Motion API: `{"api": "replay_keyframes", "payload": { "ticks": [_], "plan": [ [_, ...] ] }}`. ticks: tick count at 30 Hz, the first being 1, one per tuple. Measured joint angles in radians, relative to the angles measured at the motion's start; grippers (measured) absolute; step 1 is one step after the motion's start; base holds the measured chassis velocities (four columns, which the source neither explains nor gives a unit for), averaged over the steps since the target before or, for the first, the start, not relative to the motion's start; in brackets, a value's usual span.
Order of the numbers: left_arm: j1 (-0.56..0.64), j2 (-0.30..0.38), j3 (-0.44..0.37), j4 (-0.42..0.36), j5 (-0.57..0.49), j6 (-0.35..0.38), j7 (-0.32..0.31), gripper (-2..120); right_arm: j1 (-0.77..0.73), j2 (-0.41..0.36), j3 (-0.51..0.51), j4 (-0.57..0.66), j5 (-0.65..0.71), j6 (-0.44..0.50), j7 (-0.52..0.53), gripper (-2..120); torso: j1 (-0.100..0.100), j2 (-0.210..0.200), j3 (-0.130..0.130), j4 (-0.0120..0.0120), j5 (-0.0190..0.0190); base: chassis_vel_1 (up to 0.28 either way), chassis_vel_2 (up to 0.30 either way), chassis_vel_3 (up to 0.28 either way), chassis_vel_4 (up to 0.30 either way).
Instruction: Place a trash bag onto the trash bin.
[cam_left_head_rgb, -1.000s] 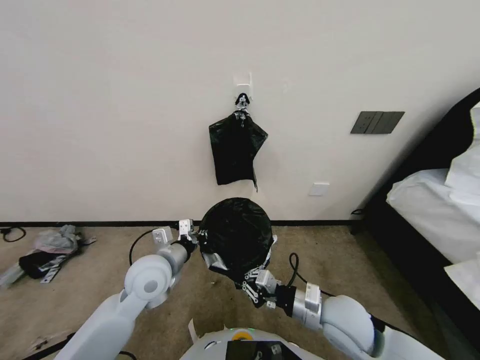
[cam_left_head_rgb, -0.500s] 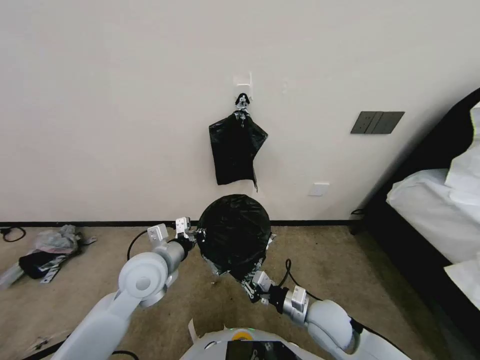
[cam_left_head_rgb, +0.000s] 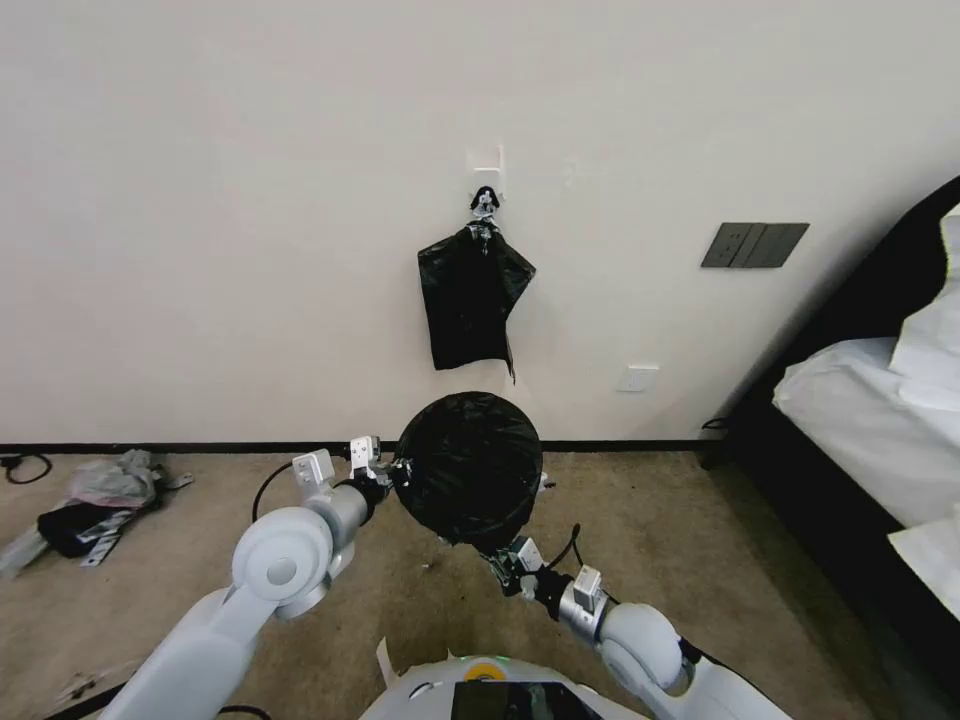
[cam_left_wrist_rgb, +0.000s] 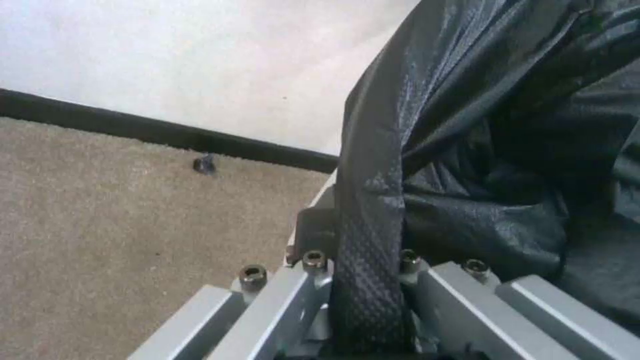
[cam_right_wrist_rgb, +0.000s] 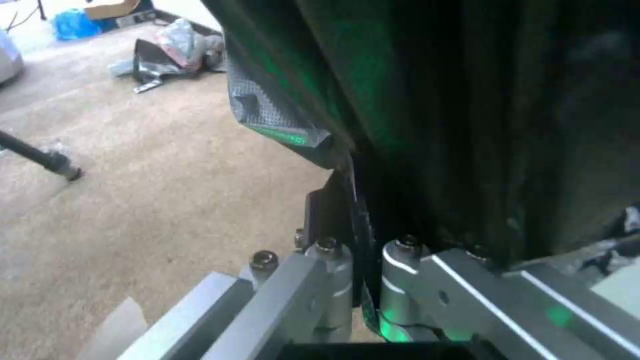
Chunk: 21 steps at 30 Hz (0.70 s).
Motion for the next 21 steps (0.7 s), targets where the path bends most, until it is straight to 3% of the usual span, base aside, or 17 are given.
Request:
{"api": "replay_keyframes", "payload": {
  "ticks": [18,21],
  "plan": [
    [0.009,-0.005,0.001,-0.003,-0.006,0.000,0.003,1,0.025,0.048,-0.012,-0.058,0.064,-0.014,0.040,0,0.000,0.000,0.000,0.0001,0.0000,0.000,0.000,0.000,0.000],
    [0.007,-0.007,0.001,0.005,-0.005,0.000,0.003,1,0.009,0.039,-0.002,-0.044,0.037,-0.001,0.032,12,0.000,0.000,0.000,0.0001,0.0000,0.000,0.000,0.000,0.000]
  ]
}}
